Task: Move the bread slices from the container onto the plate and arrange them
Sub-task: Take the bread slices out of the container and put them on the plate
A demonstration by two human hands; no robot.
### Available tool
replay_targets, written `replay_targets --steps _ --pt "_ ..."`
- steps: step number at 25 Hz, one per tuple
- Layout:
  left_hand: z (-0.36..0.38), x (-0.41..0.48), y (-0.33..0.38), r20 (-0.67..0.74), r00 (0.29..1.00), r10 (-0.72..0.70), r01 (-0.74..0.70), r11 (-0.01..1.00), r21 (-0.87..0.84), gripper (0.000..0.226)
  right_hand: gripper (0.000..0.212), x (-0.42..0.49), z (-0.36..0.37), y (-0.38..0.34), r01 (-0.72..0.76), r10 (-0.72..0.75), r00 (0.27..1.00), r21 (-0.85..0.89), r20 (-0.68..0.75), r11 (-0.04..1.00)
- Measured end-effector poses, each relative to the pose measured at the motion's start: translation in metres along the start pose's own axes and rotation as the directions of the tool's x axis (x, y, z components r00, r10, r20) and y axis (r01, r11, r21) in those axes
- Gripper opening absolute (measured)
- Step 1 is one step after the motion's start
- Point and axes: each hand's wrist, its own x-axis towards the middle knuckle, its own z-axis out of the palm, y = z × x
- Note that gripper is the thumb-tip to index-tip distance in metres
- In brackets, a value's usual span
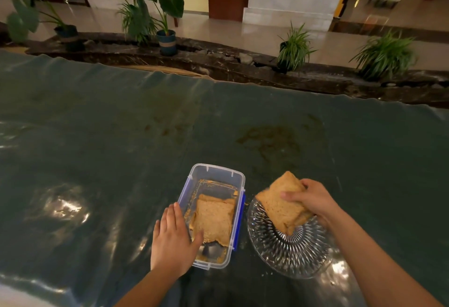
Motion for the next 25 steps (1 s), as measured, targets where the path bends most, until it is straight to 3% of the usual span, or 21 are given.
replay_targets --steps 3,7,10,13,16,20,25 --pt "0.000 0.000 -0.002 0.009 1.000 -0.001 0.001 1.000 0.009 0.105 0.055 0.007 0.002 0.036 -0.108 0.110 0.994 0.110 -0.013 0.988" --pt "0.000 0.001 -0.002 0.011 1.000 -0.015 0.014 1.000 0.021 0.101 0.061 0.013 0.014 0.079 -0.185 0.241 0.961 0.336 -0.135 0.924" --pt "0.000 0.001 -0.002 0.014 1.000 -0.023 0.022 0.999 0.030 0.098 0.058 0.017 0.020 0.093 -0.172 0.239 0.939 0.262 -0.248 0.949" --pt "-0.001 0.001 0.000 0.015 1.000 -0.023 0.023 0.999 0.029 0.098 0.053 0.015 0.015 0.089 -0.135 0.107 0.955 -0.083 -0.278 0.987" --pt "-0.004 0.000 -0.002 0.019 0.999 -0.032 0.031 0.999 0.030 0.098 0.051 0.007 0.006 0.081 -0.142 -0.029 0.953 -0.527 -0.303 0.838" --pt "-0.006 0.000 0.003 0.026 0.999 -0.030 0.029 0.999 0.030 0.099 0.044 -0.005 0.015 0.058 0.043 -0.255 0.922 -0.578 -0.292 0.815" --pt "-0.009 -0.001 0.001 0.027 0.999 -0.027 0.027 1.000 0.012 0.100 0.031 -0.018 0.089 -0.013 0.412 -0.546 0.835 -0.580 -0.068 0.703"
